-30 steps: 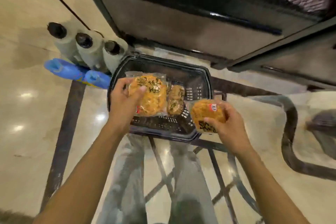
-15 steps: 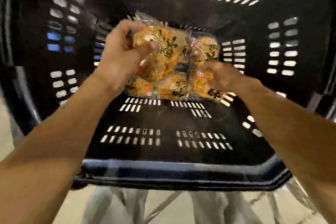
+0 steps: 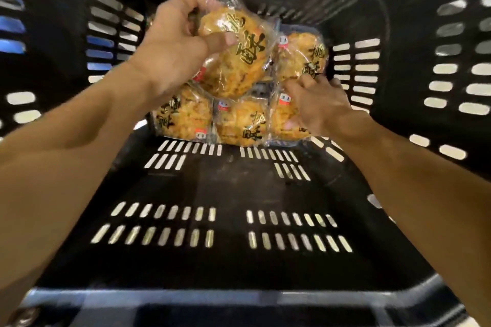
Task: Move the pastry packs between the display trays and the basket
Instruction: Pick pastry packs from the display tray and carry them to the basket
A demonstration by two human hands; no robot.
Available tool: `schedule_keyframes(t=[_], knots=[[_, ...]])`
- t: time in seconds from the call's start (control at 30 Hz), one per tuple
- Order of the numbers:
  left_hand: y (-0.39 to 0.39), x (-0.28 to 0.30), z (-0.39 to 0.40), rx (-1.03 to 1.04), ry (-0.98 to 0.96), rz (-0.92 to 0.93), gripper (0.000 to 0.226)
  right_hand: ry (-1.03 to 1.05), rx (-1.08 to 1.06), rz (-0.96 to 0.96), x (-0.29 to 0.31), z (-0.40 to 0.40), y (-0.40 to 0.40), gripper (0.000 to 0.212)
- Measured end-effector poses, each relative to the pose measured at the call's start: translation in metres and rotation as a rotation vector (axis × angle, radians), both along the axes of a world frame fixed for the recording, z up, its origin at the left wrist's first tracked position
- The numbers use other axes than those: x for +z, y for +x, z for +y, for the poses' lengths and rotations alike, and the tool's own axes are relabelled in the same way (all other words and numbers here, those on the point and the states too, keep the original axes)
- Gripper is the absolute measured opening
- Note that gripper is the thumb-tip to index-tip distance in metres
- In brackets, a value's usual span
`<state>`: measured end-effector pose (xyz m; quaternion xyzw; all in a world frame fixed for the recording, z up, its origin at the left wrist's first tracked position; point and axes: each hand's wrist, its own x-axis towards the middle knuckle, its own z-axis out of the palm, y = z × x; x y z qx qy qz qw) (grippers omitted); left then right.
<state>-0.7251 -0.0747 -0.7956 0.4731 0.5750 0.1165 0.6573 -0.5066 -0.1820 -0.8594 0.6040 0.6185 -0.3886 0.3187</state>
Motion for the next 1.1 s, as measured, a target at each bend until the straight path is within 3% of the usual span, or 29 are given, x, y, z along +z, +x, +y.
schedule_keyframes(t=[0.13, 0.23, 0.33, 0.43, 0.8, 0.97, 1.0, 1.1], knots=[[-0.006, -0.003, 0.005, -0.053, -0.014, 0.047, 0.03, 0.012, 0.171, -0.087, -0.002, 0.001, -0.01, 0.084], [-0.012, -0.006, 0.005, -0.097, -0.037, 0.061, 0.03, 0.033, 0.263, -0.118, -0.007, -0.008, -0.014, 0.098], [-0.011, -0.008, 0.003, -0.113, -0.064, 0.071, 0.032, 0.015, 0.178, -0.064, -0.013, -0.023, -0.016, 0.118], [-0.008, -0.008, 0.001, -0.12, -0.064, 0.081, 0.033, 0.032, 0.027, 0.022, -0.017, -0.033, -0.016, 0.12], [0.013, -0.01, 0.003, -0.152, -0.04, 0.073, 0.035, 0.057, -0.109, -0.03, -0.016, -0.023, -0.015, 0.093], [0.055, -0.022, 0.01, -0.378, 0.031, 0.128, 0.037, 0.078, -0.235, -0.02, 0.029, -0.027, -0.014, 0.104], [0.065, -0.024, 0.014, -0.444, 0.068, 0.159, 0.036, 0.076, -0.253, -0.025, 0.048, -0.024, -0.011, 0.1], [0.094, -0.028, 0.024, -0.57, 0.124, 0.231, 0.035, 0.09, -0.178, -0.019, 0.127, -0.022, 0.007, 0.061]])
